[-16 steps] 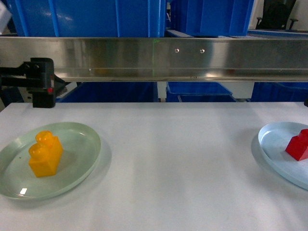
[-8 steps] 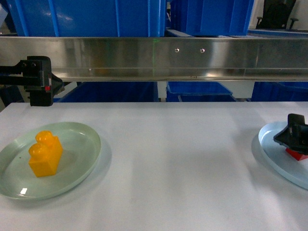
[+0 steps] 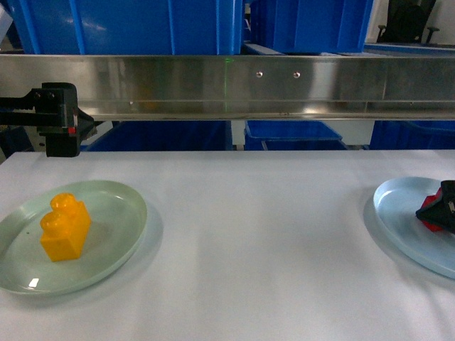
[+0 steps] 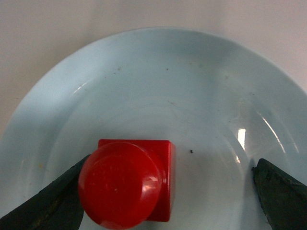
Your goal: Sort and place red and yellow blocks in left bins
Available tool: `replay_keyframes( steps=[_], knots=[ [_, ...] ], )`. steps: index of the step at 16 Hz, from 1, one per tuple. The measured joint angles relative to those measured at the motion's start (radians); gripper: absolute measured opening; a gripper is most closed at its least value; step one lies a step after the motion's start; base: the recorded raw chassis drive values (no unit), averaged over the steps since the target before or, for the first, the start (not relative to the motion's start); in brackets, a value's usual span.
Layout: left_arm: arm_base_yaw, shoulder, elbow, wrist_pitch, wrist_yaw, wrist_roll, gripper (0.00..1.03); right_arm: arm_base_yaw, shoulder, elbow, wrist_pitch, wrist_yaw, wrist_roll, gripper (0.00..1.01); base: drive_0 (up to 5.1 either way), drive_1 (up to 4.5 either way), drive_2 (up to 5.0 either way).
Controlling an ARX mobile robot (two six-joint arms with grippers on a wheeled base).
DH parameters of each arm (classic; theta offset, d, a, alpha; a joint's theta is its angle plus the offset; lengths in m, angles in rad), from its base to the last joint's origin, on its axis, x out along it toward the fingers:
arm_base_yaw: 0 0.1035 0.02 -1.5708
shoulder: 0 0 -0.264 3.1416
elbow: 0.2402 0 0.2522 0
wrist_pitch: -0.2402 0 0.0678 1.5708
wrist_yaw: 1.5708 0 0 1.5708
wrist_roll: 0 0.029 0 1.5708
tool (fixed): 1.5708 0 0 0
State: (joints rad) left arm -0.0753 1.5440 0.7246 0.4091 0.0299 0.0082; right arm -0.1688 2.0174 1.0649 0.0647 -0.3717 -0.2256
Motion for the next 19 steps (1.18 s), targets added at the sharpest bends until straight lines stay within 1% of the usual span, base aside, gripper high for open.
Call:
replay_keyframes(
  steps=[2,4,9,13,14,16,19],
  knots=[
    [0.0,0.0,0.0,0.0,0.0,0.0,0.98,0.024,0.006,0.0,0.011,0.0,0.005,0.98,0.0,0.0,0.0],
    [0.0,0.0,0.0,0.0,0.0,0.0,0.98,0.036,0.006,0.0,0.013,0.0,0.012,0.98,0.0,0.0,0.0],
    [0.0,0.0,0.0,0.0,0.0,0.0,0.98,0.039,0.006,0.001,0.015,0.002,0.019,0.98,0.0,0.0,0.0],
    [0.0,0.0,0.0,0.0,0.0,0.0,0.98,0.047,-0.002,0.003,0.004,0.016,0.023,0.98,0.0,0.0,0.0],
    [0.0,0.0,0.0,0.0,0.0,0.0,0.98,0.052,-0.005,0.005,0.002,0.026,0.021,0.98,0.0,0.0,0.0],
    [0.0,0.0,0.0,0.0,0.0,0.0,0.98,0.052,-0.019,-0.001,0.019,0.054,0.001,0.98,0.0,0.0,0.0],
    [0.0,0.0,0.0,0.0,0.0,0.0,0.98,0.058,-0.057,-0.016,0.035,0.058,-0.005,0.98,0.0,0.0,0.0]
  ],
)
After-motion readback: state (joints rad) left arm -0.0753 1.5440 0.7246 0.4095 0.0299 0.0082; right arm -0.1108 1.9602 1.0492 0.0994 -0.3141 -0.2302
